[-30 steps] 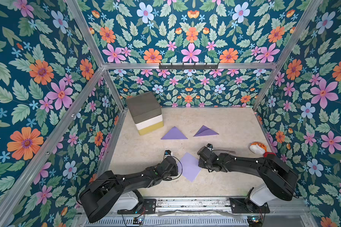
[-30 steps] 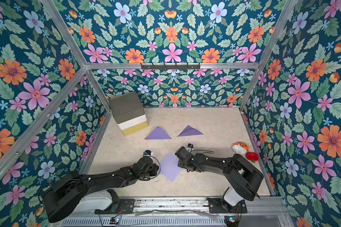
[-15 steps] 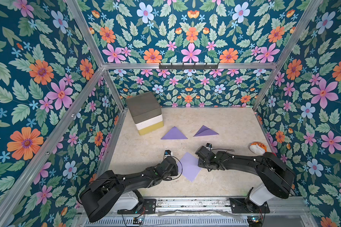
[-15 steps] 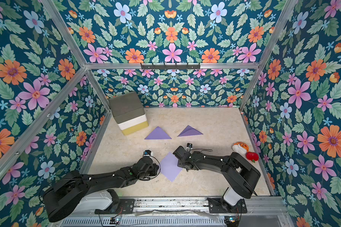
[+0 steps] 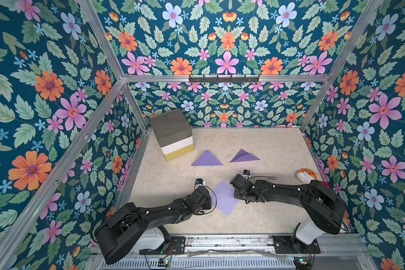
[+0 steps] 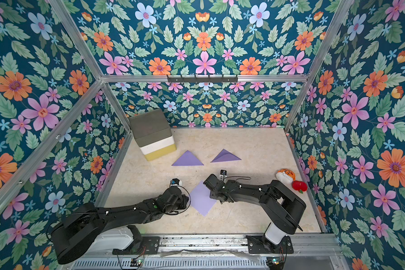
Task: Fold the square paper diagonally
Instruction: Fold the paper at the center of the board.
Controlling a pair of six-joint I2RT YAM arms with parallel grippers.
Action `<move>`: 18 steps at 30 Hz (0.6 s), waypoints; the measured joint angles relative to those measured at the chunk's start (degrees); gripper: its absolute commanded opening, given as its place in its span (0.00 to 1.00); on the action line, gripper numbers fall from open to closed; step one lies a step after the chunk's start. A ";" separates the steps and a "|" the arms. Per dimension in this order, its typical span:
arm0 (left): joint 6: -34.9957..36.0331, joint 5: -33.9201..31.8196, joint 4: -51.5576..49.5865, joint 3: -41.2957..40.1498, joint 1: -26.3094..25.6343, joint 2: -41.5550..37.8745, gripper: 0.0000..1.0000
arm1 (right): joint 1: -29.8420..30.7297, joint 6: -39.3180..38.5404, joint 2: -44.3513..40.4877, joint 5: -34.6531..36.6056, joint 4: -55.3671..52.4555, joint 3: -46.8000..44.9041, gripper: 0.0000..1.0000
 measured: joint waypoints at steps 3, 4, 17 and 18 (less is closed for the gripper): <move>0.00 -0.02 0.13 -0.07 -0.02 0.00 0.19 | 0.00 0.02 0.02 -0.59 0.68 -0.02 0.30; 0.00 -0.13 0.15 -0.07 -0.07 0.00 0.19 | 0.00 0.02 0.02 -0.76 0.74 -0.02 0.30; 0.00 -0.42 0.22 -0.07 -0.13 0.02 0.19 | 0.04 0.04 -1.20 -4.22 0.04 -0.22 0.40; 0.00 -0.48 0.13 -0.02 -0.17 0.02 0.19 | 0.04 0.04 -1.36 -4.68 0.11 -0.31 0.41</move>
